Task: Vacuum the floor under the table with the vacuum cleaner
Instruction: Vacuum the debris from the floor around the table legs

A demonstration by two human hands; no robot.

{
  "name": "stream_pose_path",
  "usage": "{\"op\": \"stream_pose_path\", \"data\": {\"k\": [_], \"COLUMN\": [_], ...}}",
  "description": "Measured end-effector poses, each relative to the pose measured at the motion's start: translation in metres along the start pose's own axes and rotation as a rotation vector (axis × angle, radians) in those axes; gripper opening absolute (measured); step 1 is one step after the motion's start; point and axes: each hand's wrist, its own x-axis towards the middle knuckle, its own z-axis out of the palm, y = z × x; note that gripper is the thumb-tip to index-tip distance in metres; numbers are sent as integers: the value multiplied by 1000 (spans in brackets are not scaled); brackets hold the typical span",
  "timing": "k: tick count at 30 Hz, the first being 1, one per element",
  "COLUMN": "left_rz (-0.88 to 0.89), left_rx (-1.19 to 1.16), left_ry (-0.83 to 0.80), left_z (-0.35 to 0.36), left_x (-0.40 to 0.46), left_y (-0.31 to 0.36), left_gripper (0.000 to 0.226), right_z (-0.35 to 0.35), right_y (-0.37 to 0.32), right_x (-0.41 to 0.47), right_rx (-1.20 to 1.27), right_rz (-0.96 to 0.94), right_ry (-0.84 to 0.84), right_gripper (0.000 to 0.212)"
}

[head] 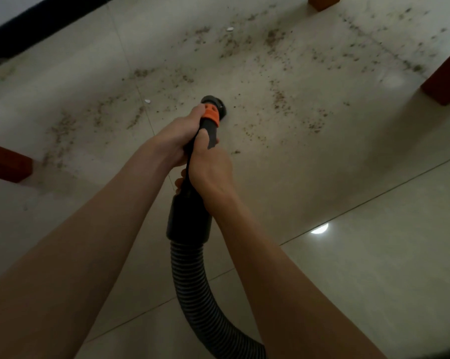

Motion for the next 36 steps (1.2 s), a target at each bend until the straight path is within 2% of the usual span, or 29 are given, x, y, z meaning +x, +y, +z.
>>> {"op": "stream_pose_path", "data": {"k": [8, 14, 20, 27, 36], "left_rz": [-22, -28, -64, -83, -98], "left_rx": [-10, -47, -13, 10, 2], "left_ry": [89, -30, 3, 46, 1], "left_z": [-5, -6, -15, -25, -23], "left_x": [20, 14, -2, -34, -67], "left_y": [5, 3, -11, -30, -45], "left_gripper": [52, 56, 50, 47, 44], "right_z": [-5, 3, 2, 13, 14], "right_y": [-7, -1, 11, 29, 47], "right_x": [18, 15, -1, -30, -61], "right_rx": [95, 8, 28, -1, 27], "right_rz": [34, -23, 42, 69, 71], "right_ry": [-79, 1, -116, -125, -103], "right_gripper": [47, 49, 48, 50, 50]}}
